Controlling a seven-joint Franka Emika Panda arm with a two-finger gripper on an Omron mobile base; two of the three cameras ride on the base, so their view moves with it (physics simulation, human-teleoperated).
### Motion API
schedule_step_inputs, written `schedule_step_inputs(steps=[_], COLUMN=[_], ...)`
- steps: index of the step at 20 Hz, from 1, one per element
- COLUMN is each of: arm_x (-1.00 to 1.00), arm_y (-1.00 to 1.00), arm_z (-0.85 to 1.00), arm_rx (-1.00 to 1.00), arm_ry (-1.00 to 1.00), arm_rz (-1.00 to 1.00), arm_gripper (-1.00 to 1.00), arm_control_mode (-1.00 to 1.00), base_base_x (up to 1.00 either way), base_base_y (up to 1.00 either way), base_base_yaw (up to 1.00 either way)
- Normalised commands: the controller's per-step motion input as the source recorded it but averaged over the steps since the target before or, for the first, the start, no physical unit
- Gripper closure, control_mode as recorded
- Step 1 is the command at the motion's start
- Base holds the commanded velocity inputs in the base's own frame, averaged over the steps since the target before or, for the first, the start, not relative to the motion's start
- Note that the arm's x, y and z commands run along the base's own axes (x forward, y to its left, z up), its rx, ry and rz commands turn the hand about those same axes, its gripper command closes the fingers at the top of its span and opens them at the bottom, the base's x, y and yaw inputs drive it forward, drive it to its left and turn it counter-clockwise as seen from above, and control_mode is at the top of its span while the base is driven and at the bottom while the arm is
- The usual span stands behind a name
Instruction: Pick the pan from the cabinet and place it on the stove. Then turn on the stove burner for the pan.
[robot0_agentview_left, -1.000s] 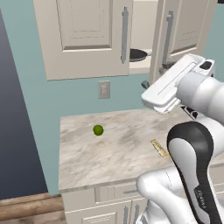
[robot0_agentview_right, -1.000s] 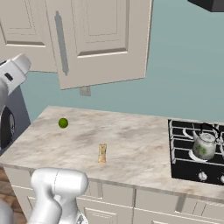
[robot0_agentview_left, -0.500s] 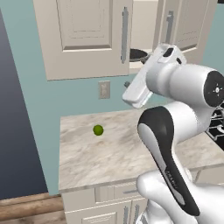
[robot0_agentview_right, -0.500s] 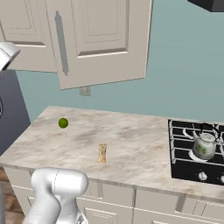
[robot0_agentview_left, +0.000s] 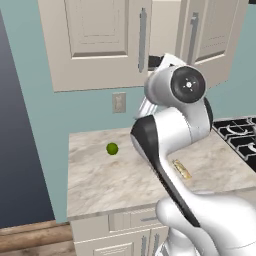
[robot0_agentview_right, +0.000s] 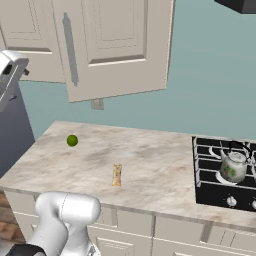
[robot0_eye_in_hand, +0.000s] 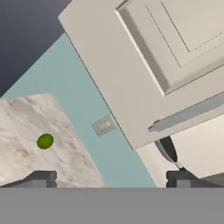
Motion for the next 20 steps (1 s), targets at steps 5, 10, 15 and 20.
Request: schedule_step_inputs(steps=[5, 10, 15, 20], arm_x=[0.24, 0.14, 0.22, 0.31], arm_y=[-0.17, -0.29, -0.25, -0.22], arm_z=[-0.20, -0.03, -0.01, 0.00], arm_rx=[-0.18, -0.14, -0.08, -0.05], arm_ry=[0.08, 0.01, 0.04, 0.02], arm_rz=[-0.22, -0.22, -0.15, -0.07], arm_gripper=[-1.00, -1.00, -1.00, -1.00], arm_control_mode=[-1.00, -1.00, -1.00, -1.00], base_base_x=[0.00, 0.00, 0.00, 0.00], base_base_y=[0.00, 0.00, 0.00, 0.00], base_base_yaw=[0.00, 0.00, 0.00, 0.00])
